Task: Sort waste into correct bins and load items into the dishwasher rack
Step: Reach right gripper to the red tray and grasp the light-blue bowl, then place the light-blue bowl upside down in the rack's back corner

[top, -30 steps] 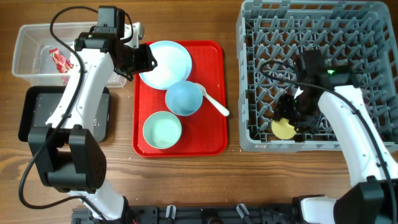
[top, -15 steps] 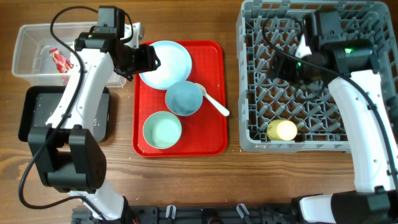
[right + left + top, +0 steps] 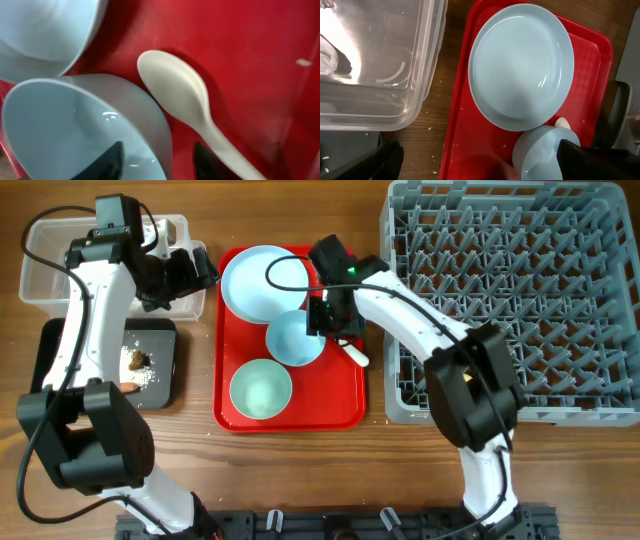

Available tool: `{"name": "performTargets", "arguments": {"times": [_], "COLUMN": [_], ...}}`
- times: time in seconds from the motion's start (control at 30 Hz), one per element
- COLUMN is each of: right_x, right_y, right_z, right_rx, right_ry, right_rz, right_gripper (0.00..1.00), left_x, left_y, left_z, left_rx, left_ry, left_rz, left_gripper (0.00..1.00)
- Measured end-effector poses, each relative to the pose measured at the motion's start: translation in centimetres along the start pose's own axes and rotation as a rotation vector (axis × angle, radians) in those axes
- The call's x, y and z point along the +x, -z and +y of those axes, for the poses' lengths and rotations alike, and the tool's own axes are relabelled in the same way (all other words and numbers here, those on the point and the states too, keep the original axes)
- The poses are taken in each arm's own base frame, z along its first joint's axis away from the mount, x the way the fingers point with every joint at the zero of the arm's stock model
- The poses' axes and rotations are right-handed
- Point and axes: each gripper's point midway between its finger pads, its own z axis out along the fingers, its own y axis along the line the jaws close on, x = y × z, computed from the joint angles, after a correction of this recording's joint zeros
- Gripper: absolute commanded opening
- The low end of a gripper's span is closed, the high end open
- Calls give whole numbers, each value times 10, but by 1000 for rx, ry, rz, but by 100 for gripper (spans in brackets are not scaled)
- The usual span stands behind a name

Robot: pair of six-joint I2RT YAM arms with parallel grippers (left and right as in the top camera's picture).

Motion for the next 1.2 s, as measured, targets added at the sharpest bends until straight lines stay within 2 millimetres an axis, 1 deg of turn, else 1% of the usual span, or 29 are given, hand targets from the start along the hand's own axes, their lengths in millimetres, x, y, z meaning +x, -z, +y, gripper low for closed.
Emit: {"name": "performTargets", "arguments": {"times": [0.03, 0.13, 0.23, 0.33, 0.37, 0.4, 0.43, 0.47, 0.5, 0.53, 0.57, 0.6, 0.63, 0.67, 0.7, 0.73, 0.8, 0.83, 0.87, 0.9, 0.93, 0.97, 1.0, 1.03, 1.1, 1.2], "right_x": [-1, 0, 3, 5, 8, 7, -13, -25, -39, -50, -60, -63, -64, -69, -78, -96, -126, -144, -157, -170, -182, -190, -194, -196, -198, -198], "right_y": [-2, -3, -5, -4, 0, 11, 54, 83, 128, 185, 243, 289, 325, 347, 356, 356, 341, 329, 315, 308, 291, 275, 265, 248, 233, 230], "right_z": [2, 4, 4, 2, -2, -7, -7, -9, -14, -24, -42, -61, -83, -101, -117, -128, -146, -155, -161, -162, -165, -167, -170, -175, -179, -180], "right_rx": [-10, -19, -21, -14, -3, 13, 5, 14, 33, 67, 143, 230, 349, 475, 601, 708, 882, 998, 1097, 1172, 1253, 1317, 1353, 1410, 1448, 1462], "right_ry": [0, -1, -12, -9, -9, -11, -2, 1, -1, -15, -50, -94, -148, -196, -233, -231, -187, -146, -103, -62, 4, 66, 104, 176, 232, 263], "right_rz": [-3, 4, 20, 30, 40, 32, -70, -146, -275, -435, -615, -757, -882, -981, -1041, -1088, -1090, -1082, -1051, -1051, -1002, -947, -909, -824, -755, -724], "right_gripper": [29, 4, 4, 4, 4, 4, 4, 4, 4, 4, 4, 4, 4, 4, 4, 4, 4, 4, 4, 4, 4, 4, 4, 4, 4, 4], "left_x": [0, -1, -1, -1, -1, -1, -1, -1, -1, -1, -1, -1, -1, -1, -1, -2, -2, -2, -2, -1, -2, -2, -2, -2, -2, -2], "left_y": [0, 0, 0, 0, 0, 0, 0, 0, 0, 0, 0, 0, 0, 0, 0, 0, 0, 0, 0, 0, 0, 0, 0, 0, 0, 0], "left_z": [0, 0, 0, 0, 0, 0, 0, 0, 0, 0, 0, 0, 0, 0, 0, 0, 0, 0, 0, 0, 0, 0, 0, 0, 0, 0], "left_rx": [0, 1, 1, 1, 1, 1, 1, 1, 1, 1, 1, 1, 1, 1, 1, 1, 0, 1, 1, 0, -1, -2, -2, -2, -2, -2], "left_ry": [0, -1, -1, -1, -1, -1, -1, -1, -1, -1, -1, -1, -1, -1, -1, -2, -2, -2, -2, -2, -2, -2, -3, -3, -2, -2], "left_rz": [0, -4, -4, -4, -4, -4, -4, -4, -4, -4, -3, -4, -4, -4, -4, -6, -7, -6, -6, -6, -7, -8, -8, -8, -8, -8], "left_gripper": [100, 100, 100, 100, 100, 100, 100, 100, 100, 100, 100, 100, 100, 100, 100, 100, 100, 100, 100, 100, 100, 100, 100, 100, 100, 100]}}
